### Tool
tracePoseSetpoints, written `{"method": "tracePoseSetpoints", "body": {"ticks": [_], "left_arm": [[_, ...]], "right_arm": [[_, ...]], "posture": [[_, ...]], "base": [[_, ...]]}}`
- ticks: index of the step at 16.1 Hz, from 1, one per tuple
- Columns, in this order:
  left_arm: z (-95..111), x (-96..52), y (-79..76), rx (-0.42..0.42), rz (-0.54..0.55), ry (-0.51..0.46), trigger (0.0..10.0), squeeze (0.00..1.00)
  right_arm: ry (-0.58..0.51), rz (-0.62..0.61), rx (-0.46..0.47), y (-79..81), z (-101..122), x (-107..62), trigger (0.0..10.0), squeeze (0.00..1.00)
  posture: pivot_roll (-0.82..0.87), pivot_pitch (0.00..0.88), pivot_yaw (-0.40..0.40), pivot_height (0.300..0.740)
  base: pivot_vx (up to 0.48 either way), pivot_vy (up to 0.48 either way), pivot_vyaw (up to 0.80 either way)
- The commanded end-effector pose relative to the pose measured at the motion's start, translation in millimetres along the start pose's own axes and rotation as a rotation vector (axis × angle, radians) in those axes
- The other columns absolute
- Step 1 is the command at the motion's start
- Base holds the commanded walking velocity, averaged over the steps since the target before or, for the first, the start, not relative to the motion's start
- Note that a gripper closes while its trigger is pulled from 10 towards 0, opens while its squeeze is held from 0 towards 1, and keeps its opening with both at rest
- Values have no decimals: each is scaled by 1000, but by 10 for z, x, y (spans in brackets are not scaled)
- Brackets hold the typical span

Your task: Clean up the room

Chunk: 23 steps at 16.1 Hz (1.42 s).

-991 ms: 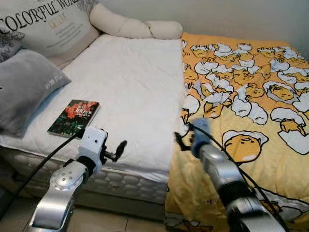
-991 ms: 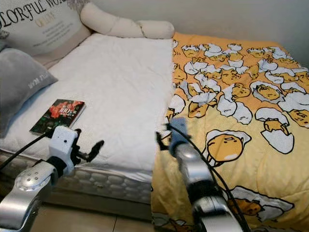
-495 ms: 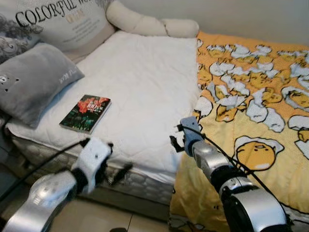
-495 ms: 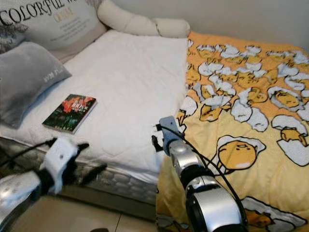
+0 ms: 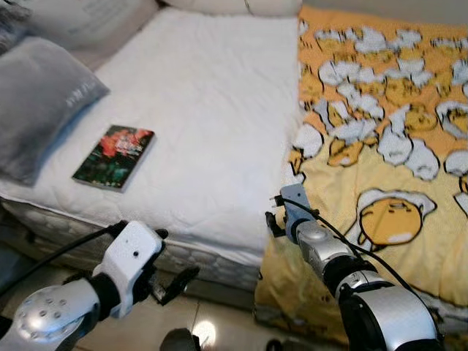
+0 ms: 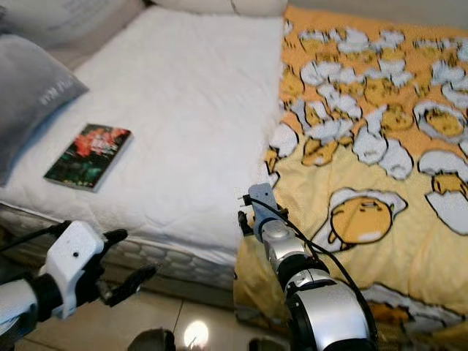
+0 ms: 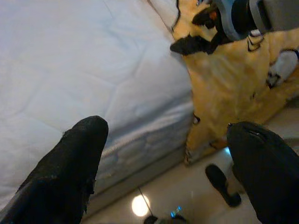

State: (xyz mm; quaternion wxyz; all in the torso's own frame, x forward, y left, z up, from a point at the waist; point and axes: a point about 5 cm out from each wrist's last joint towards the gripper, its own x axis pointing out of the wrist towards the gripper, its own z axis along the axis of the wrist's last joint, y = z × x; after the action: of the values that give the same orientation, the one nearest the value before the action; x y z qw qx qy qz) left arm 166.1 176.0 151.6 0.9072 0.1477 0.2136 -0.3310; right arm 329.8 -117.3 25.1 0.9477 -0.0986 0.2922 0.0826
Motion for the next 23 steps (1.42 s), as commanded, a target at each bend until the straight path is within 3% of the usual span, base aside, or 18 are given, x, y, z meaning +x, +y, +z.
{"method": "tracePoseSetpoints", "body": {"ticks": [1,2,17,23], "left_arm": [[17,-41,-20,1,1,4,10000,0],[8,-69,-68,-10,0,16,10000,0],[35,-26,-149,-31,-12,22,10000,0],[78,1,-154,-32,-4,12,10000,0]], "right_arm": [[13,-20,-8,-34,-32,-2,4980,0],[18,-35,-11,-52,-33,-2,0,0],[13,-4,23,-38,-27,-1,0,0],[-10,19,39,-108,-39,-10,0,0]], "posture": [[344,221,-6,740],[347,220,-5,740],[337,186,-9,740],[341,178,-27,740]], "base": [[0,0,0],[0,0,0],[0,0,0],[0,0,0]]}}
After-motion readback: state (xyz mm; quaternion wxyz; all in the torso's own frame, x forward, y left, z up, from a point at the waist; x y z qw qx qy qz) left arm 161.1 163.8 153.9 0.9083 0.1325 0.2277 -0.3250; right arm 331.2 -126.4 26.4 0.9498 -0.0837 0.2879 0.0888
